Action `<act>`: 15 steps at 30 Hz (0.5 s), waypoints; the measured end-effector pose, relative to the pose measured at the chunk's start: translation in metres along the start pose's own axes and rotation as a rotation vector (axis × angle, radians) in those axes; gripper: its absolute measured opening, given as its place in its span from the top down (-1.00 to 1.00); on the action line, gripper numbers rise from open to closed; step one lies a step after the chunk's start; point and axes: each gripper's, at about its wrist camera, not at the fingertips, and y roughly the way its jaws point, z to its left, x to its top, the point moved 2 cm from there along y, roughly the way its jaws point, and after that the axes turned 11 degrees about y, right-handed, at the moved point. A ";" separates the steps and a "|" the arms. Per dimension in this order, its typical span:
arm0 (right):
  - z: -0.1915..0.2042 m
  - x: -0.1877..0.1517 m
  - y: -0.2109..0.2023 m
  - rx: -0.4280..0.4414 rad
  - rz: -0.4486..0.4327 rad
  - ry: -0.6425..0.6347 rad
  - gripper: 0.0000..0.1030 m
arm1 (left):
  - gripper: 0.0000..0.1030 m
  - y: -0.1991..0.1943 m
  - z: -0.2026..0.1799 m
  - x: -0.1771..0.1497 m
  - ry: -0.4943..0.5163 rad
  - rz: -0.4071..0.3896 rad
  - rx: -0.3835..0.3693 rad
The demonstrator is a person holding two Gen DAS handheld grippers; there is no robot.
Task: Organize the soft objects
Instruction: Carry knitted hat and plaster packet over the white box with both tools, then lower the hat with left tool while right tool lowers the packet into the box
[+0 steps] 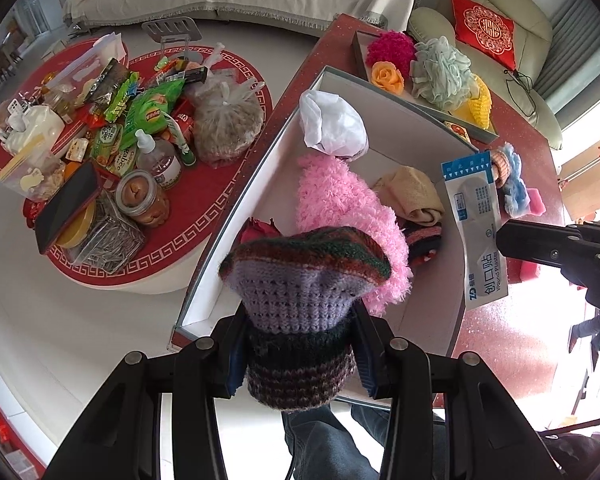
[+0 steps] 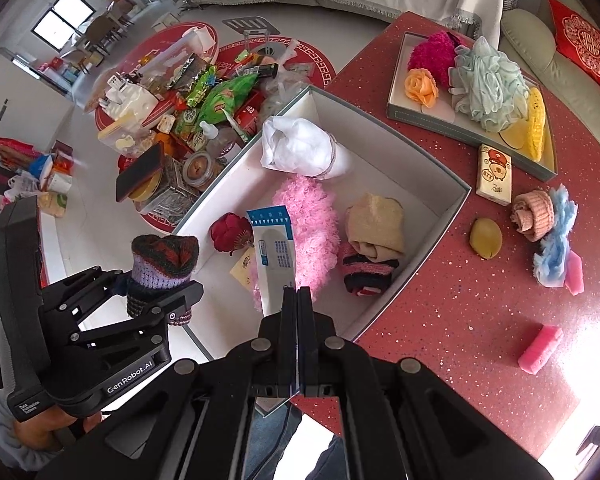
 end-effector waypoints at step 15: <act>-0.003 0.006 0.010 -0.028 0.022 0.005 1.00 | 0.13 0.015 0.001 -0.001 0.023 0.037 -0.002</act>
